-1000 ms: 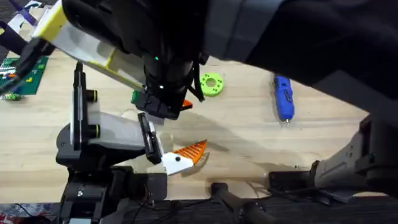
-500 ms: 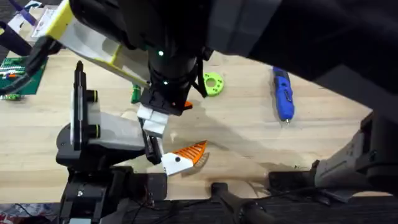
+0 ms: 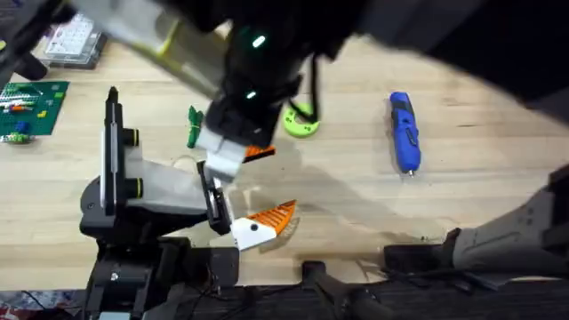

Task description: Pick up the gripper from the table and insert it into the empty holder that is missing its gripper. Then pick up a screw, insert it into the mounting hole, and use the screwdriver to tighten it. Finally, clean up the table by picking up the vegetable and placing it into the bucket.

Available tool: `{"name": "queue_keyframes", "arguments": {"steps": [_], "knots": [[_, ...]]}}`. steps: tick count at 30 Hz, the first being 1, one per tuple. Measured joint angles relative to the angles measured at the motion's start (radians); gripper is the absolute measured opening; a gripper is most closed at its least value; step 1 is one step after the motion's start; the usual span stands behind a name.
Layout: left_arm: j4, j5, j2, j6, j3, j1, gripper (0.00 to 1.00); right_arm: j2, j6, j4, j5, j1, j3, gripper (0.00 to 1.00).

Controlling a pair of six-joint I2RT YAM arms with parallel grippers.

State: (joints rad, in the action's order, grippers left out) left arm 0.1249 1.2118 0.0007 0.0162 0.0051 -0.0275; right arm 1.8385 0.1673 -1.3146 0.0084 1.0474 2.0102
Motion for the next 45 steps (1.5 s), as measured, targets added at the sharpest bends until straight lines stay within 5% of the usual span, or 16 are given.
{"name": "queue_keyframes", "arguments": {"steps": [7,15,28,37,39,43,45], "knots": [[0.0,0.0,0.0,0.0,0.0,0.0,0.986,-0.07,0.001,-0.046,-0.033,-0.096,0.0,0.997],[0.0,0.0,0.0,0.0,0.0,0.0,0.986,-0.098,0.033,-0.079,-0.077,-0.108,-0.018,0.997],[0.0,0.0,0.0,0.0,0.0,0.0,0.988,-0.225,0.008,-0.022,-0.129,-0.124,-0.305,0.997],[0.0,0.0,0.0,0.002,0.0,0.0,0.968,-0.341,0.009,-0.03,-0.132,-0.156,-0.327,0.997],[0.0,0.0,0.0,0.001,0.0,0.0,0.745,-0.339,0.009,-0.029,-0.133,-0.156,-0.33,0.997],[0.0,0.0,0.0,-0.003,0.0,0.0,0.131,-0.339,0.009,-0.027,-0.134,-0.156,-0.332,0.997],[0.0,0.0,0.0,-0.011,0.0,0.0,0.018,-0.339,0.01,-0.026,-0.134,-0.156,-0.332,0.997]]}}
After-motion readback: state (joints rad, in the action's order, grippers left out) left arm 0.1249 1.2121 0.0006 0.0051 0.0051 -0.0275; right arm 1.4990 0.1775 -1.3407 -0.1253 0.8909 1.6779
